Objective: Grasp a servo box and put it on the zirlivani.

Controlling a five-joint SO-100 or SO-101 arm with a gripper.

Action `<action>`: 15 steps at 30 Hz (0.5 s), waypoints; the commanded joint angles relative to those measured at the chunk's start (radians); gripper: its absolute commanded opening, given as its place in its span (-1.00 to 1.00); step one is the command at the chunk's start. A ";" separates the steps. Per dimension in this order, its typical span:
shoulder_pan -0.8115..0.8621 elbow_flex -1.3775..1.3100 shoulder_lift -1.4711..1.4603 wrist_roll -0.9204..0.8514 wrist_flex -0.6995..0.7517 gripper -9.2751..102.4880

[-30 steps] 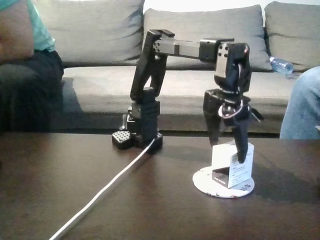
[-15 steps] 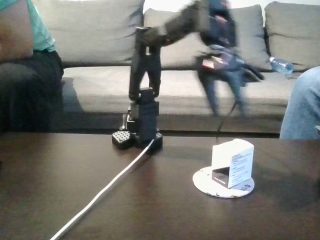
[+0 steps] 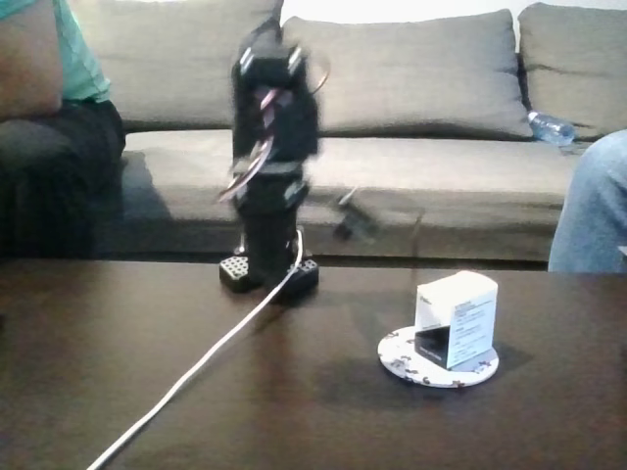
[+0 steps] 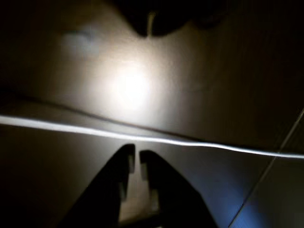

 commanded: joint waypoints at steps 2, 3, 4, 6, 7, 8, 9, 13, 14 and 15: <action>-0.012 0.557 0.476 -0.021 -0.321 -0.84; -0.018 0.664 0.575 -0.021 -0.364 -0.84; -0.029 0.758 0.673 -0.023 -0.380 -0.84; -0.043 0.902 0.857 -0.023 -0.345 -0.84; -0.035 0.919 0.953 -0.023 -0.275 -0.84; -0.046 0.931 1.034 -0.023 -0.207 -0.84; -0.051 0.943 1.121 -0.023 -0.130 -0.84; -0.049 1.002 1.439 -0.015 0.055 -0.84; -0.049 1.003 1.485 -0.015 0.071 -0.84; -0.046 1.002 1.494 -0.015 0.074 -0.84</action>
